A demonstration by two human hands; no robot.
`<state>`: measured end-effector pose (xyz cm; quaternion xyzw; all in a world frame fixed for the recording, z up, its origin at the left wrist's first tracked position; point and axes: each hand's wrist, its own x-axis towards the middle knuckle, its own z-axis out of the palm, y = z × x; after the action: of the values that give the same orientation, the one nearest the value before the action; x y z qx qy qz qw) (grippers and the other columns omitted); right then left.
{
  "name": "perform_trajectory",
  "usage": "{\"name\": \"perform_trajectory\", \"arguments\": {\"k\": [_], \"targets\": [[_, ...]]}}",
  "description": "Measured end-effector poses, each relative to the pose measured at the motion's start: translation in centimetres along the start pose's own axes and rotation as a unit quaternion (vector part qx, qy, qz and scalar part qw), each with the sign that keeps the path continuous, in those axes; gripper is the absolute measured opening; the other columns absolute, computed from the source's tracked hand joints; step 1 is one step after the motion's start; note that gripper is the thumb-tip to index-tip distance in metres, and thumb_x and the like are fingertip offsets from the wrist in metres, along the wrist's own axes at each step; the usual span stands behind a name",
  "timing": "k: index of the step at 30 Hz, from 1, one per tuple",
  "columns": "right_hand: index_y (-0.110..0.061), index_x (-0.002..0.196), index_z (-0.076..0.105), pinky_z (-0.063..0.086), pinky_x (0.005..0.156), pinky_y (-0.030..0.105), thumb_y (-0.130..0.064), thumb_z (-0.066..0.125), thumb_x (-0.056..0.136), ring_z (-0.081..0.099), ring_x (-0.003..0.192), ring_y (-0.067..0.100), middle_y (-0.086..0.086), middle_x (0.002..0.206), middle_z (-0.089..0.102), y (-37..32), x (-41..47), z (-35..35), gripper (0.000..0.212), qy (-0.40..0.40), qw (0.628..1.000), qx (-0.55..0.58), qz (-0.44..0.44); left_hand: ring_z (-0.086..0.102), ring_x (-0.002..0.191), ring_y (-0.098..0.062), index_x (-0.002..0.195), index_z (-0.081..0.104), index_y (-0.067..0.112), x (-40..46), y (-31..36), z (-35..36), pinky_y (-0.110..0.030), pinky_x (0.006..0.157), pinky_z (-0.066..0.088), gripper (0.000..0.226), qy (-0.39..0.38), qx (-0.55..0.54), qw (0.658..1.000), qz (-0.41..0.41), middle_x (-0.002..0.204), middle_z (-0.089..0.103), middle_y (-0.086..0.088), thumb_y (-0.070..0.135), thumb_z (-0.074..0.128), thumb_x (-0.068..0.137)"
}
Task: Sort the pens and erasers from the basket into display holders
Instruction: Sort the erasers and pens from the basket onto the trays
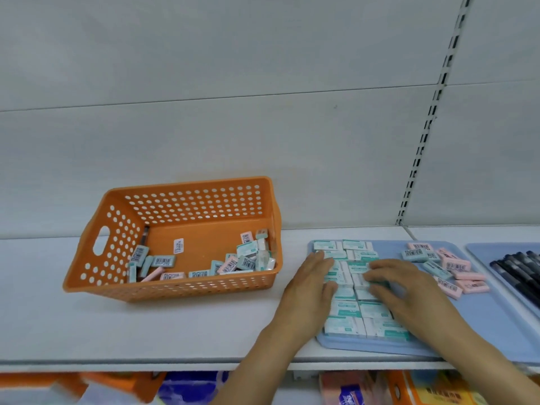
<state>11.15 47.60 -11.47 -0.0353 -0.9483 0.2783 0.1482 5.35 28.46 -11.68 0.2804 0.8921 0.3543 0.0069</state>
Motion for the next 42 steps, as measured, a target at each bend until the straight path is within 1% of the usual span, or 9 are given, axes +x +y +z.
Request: {"name": "perform_trajectory", "arguments": {"k": [4, 7, 10, 14, 19, 25, 30, 36, 42], "targets": [[-0.042, 0.095, 0.065, 0.034, 0.096, 0.023, -0.023, 0.07, 0.084, 0.05, 0.109, 0.004, -0.013, 0.113, 0.062, -2.1, 0.6, -0.6, 0.022, 0.05, 0.997, 0.044, -0.043, 0.008, 0.146, 0.003, 0.148, 0.037, 0.027, -2.5, 3.3, -3.8, -0.005, 0.11, -0.001, 0.047, -0.001, 0.02, 0.995, 0.094, 0.16, 0.021, 0.012, 0.03, 0.046, 0.102], [-0.048, 0.092, 0.062, 0.03, 0.092, 0.004, -0.034, 0.062, 0.082, 0.05, 0.106, -0.009, -0.022, 0.109, 0.062, -4.9, 1.9, -1.2, 0.017, 0.066, 0.991, 0.078, -0.092, 0.038, 0.126, 0.012, 0.13, 0.058, 0.034, -4.9, 4.9, -9.5, -0.005, 0.106, 0.024, 0.032, 0.047, -0.043, 0.984, 0.166, 0.138, 0.052, 0.02, 0.03, 0.055, 0.098], [-0.034, 0.092, 0.071, 0.03, 0.087, -0.002, -0.021, 0.068, 0.084, 0.051, 0.106, -0.009, -0.024, 0.104, 0.063, -8.5, 3.7, -1.8, 0.015, 0.085, 0.983, 0.084, -0.142, 0.055, 0.106, 0.008, 0.12, 0.065, 0.032, -4.4, 1.8, -15.7, -0.01, 0.091, 0.043, 0.026, 0.124, -0.037, 0.987, 0.095, 0.117, 0.063, 0.02, 0.026, 0.06, 0.095], [-0.027, 0.098, 0.072, 0.046, 0.089, 0.022, -0.016, 0.073, 0.083, 0.057, 0.099, 0.004, -0.017, 0.1, 0.067, -14.5, 6.6, -1.6, 0.019, 0.026, 0.965, 0.052, -0.255, 0.055, 0.111, -0.001, 0.133, 0.055, 0.028, -1.4, -4.3, -20.1, -0.028, 0.1, 0.048, 0.041, -0.029, 0.118, 0.989, -0.086, 0.127, 0.059, 0.014, 0.028, 0.063, 0.093], [-0.033, 0.121, 0.061, 0.045, 0.093, 0.033, -0.029, 0.065, 0.087, 0.051, 0.115, 0.012, -0.011, 0.122, 0.059, -20.4, 10.9, 2.0, 0.035, -0.21, 0.912, -0.222, -0.275, 0.051, 0.121, -0.014, 0.141, 0.045, 0.027, 1.2, -9.0, -20.1, -0.035, 0.105, 0.043, 0.059, -0.238, 0.195, 0.942, -0.131, 0.139, 0.052, 0.007, 0.035, 0.069, 0.087], [-0.024, 0.096, 0.062, 0.055, 0.065, 0.036, -0.037, 0.078, 0.07, 0.063, 0.079, 0.018, -0.004, 0.087, 0.063, -21.8, 13.1, 5.7, 0.034, -0.346, 0.868, -0.299, -0.195, 0.058, 0.097, -0.011, 0.131, 0.056, 0.02, 1.7, -10.0, -18.6, -0.023, 0.083, 0.045, 0.052, -0.244, 0.072, 0.958, -0.129, 0.102, 0.061, 0.01, 0.036, 0.073, 0.085], [-0.026, 0.108, 0.062, 0.056, 0.078, 0.035, -0.032, 0.078, 0.074, 0.061, 0.089, 0.016, -0.005, 0.103, 0.06, -21.8, 13.7, 6.1, 0.038, -0.394, 0.848, -0.309, -0.173, 0.057, 0.087, -0.015, 0.117, 0.059, 0.018, 2.1, -10.4, -17.9, -0.031, 0.078, 0.047, 0.044, -0.225, 0.051, 0.961, -0.155, 0.094, 0.06, 0.005, 0.036, 0.077, 0.08], [-0.029, 0.105, 0.06, 0.053, 0.065, 0.028, -0.031, 0.076, 0.075, 0.061, 0.079, 0.012, -0.009, 0.09, 0.062, -21.8, 13.9, 5.8, 0.034, -0.387, 0.845, -0.304, -0.208, 0.06, 0.09, -0.015, 0.109, 0.06, 0.018, 1.9, -11.0, -17.3, -0.039, 0.092, 0.053, 0.045, -0.206, -0.064, 0.964, -0.152, 0.097, 0.063, 0.001, 0.021, 0.084, 0.071], [-0.025, 0.097, 0.064, 0.05, 0.058, 0.029, -0.03, 0.071, 0.079, 0.061, 0.071, 0.014, -0.006, 0.08, 0.063, -21.8, 13.9, 5.7, 0.02, -0.363, 0.832, -0.328, -0.262, 0.054, 0.078, -0.01, 0.117, 0.068, 0.024, 1.9, -11.0, -16.9, -0.027, 0.077, 0.047, 0.035, -0.209, -0.088, 0.967, -0.117, 0.082, 0.058, 0.006, 0.029, 0.075, 0.084]]}}
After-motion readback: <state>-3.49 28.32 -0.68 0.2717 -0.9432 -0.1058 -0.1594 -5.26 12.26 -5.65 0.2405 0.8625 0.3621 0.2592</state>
